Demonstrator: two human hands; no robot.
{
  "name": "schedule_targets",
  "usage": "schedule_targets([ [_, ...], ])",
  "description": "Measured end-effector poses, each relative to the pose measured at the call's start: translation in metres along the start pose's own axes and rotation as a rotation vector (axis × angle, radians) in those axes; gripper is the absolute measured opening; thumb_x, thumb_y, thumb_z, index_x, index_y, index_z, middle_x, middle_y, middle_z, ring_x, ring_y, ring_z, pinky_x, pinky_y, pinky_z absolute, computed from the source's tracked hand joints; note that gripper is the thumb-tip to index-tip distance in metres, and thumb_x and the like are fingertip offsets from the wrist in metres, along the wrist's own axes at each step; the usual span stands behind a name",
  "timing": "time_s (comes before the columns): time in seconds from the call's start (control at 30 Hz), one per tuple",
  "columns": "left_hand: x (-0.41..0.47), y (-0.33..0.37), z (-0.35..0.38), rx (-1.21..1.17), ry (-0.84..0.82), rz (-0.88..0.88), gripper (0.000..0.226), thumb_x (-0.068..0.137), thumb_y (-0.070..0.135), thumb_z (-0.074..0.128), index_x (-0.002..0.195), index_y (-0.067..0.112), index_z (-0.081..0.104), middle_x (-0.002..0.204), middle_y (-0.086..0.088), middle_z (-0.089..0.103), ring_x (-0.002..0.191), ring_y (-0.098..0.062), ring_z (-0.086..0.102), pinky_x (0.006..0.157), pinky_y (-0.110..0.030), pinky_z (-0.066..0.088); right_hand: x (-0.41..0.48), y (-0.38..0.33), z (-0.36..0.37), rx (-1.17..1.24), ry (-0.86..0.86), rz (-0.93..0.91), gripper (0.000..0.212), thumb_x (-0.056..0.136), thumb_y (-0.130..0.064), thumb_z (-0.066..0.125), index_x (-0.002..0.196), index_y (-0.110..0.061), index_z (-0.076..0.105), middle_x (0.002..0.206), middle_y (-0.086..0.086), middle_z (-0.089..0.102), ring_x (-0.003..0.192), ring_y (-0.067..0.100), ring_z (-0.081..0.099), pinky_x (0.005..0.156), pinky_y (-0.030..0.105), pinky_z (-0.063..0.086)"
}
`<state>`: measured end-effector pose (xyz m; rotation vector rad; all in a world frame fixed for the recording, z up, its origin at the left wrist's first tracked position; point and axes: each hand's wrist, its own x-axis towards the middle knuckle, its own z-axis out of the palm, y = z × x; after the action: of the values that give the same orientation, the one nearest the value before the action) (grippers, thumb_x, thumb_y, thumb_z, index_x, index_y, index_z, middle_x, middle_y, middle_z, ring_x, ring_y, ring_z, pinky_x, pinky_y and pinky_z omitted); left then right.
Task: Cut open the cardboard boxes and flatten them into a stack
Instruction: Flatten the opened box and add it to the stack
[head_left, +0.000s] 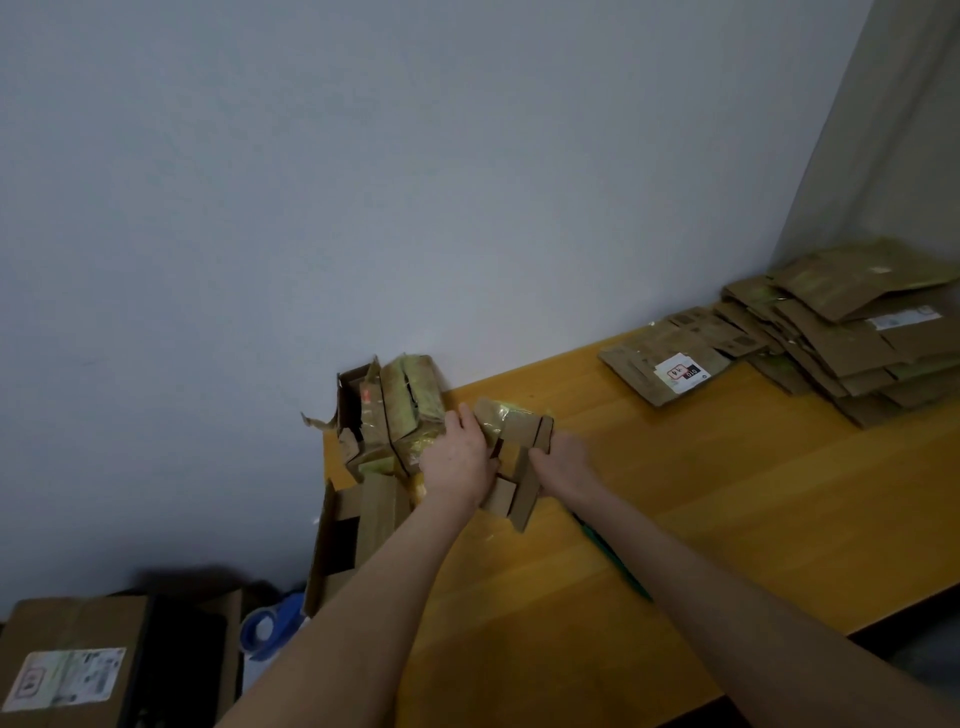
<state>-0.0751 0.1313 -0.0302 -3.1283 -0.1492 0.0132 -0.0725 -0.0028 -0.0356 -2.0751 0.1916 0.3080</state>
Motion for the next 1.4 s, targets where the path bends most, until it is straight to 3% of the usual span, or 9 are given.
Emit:
schedule_targets([
  [0.23,-0.003,0.003,-0.01,-0.091,0.101,0.15,0.022,0.101,0.021,0.038,0.118,0.011,0.049,0.1,-0.007,0.064,0.084,-0.027,0.066,0.066,-0.035,0.053,0.006,0.002,-0.012,-0.073,0.083,0.001,0.026,0.093,-0.007,0.045,0.067,-0.01,0.044,0.073,0.01,0.051,0.068,0.024,0.053,0.062,0.038,0.052],
  [0.43,0.0,-0.005,-0.012,-0.552,0.087,0.076,0.025,0.102,0.02,0.043,0.088,0.008,0.059,0.077,-0.007,0.061,0.076,-0.028,0.062,0.063,-0.033,0.046,0.007,0.017,-0.025,-0.097,0.12,0.062,0.028,0.094,-0.006,0.046,0.067,-0.01,0.045,0.071,0.005,0.05,0.074,0.024,0.054,0.061,0.035,0.048],
  [0.63,0.017,-0.016,-0.013,-0.823,-0.1,-0.043,0.033,0.098,0.03,0.051,0.072,0.013,0.062,0.068,-0.003,0.06,0.067,-0.022,0.055,0.068,-0.033,0.046,0.007,0.033,-0.031,0.225,0.085,0.126,0.01,0.093,-0.01,0.055,0.102,-0.006,0.057,0.109,0.02,0.062,0.095,0.033,0.061,0.081,0.052,0.055],
  [0.73,0.016,-0.02,-0.011,-0.931,-0.073,-0.098,0.035,0.097,0.033,0.054,0.065,0.019,0.061,0.064,0.001,0.06,0.064,-0.017,0.055,0.067,-0.032,0.047,0.01,0.035,-0.035,0.314,0.055,0.152,0.043,0.091,-0.02,0.064,0.129,-0.01,0.045,0.126,0.016,0.055,0.099,0.027,0.059,0.074,0.041,0.058],
  [0.9,0.014,-0.014,-0.017,-0.594,0.019,0.102,0.032,0.097,0.036,0.052,0.092,0.014,0.075,0.063,0.0,0.063,0.057,-0.016,0.056,0.054,-0.031,0.048,0.017,0.027,-0.034,-0.299,0.182,0.004,0.095,0.08,-0.039,0.074,0.151,-0.015,0.015,0.149,0.009,0.035,0.134,0.029,0.037,0.103,0.042,0.039],
  [1.0,0.009,-0.005,-0.026,-0.461,0.054,0.25,0.029,0.097,0.036,0.053,0.1,0.018,0.075,0.065,0.004,0.063,0.058,-0.012,0.055,0.053,-0.027,0.047,0.011,0.016,-0.032,-0.595,0.132,-0.084,0.091,0.075,-0.054,0.072,0.145,-0.021,0.025,0.14,0.005,0.043,0.123,0.026,0.045,0.096,0.04,0.044],
  [1.23,0.016,-0.003,-0.057,-0.463,0.129,0.36,0.027,0.097,0.036,0.054,0.1,0.021,0.075,0.083,-0.002,0.072,0.075,-0.019,0.063,0.062,-0.029,0.047,0.001,-0.003,-0.041,-0.429,-0.009,-0.224,0.047,0.094,-0.031,0.05,0.137,-0.017,0.036,0.114,0.009,0.057,0.1,0.027,0.056,0.084,0.039,0.049],
  [1.3,0.021,-0.015,-0.061,-0.498,0.085,0.306,0.028,0.097,0.035,0.054,0.097,0.017,0.075,0.087,-0.003,0.073,0.081,-0.02,0.064,0.068,-0.033,0.05,-0.002,-0.007,-0.046,-0.222,-0.04,-0.282,0.024,0.101,-0.024,0.04,0.117,-0.014,0.053,0.099,0.008,0.06,0.091,0.026,0.056,0.075,0.03,0.047],
  [1.4,0.023,-0.027,-0.061,-0.615,0.086,0.198,0.023,0.094,0.035,0.059,0.103,0.021,0.075,0.1,0.003,0.074,0.092,-0.016,0.066,0.075,-0.031,0.053,-0.003,-0.014,-0.049,-0.035,0.016,-0.257,0.03,0.103,-0.023,0.039,0.082,-0.015,0.058,0.08,-0.001,0.054,0.079,0.019,0.051,0.054,0.014,0.036],
])
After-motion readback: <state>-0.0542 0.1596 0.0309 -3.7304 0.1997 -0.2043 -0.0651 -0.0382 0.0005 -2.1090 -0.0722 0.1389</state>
